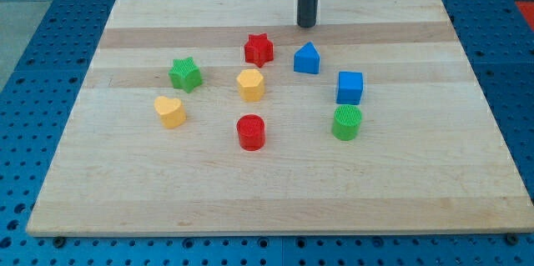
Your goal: Move the triangle to the left of the cube
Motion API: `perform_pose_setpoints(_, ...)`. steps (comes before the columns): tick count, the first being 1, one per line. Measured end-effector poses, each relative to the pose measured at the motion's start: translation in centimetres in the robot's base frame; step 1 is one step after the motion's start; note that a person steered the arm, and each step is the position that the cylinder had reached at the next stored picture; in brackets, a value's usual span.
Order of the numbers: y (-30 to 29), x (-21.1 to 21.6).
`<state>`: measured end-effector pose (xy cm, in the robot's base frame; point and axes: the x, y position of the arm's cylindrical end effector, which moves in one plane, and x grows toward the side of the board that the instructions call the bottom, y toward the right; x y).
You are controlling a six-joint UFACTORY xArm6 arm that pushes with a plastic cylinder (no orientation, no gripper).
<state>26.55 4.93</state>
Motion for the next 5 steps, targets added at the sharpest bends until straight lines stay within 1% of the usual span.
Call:
perform_pose_setpoints(1,0.0,0.3)
perform_pose_setpoints(3,0.0,10.2)
perform_pose_setpoints(4,0.0,10.4)
perform_pose_setpoints(5,2.1,12.9)
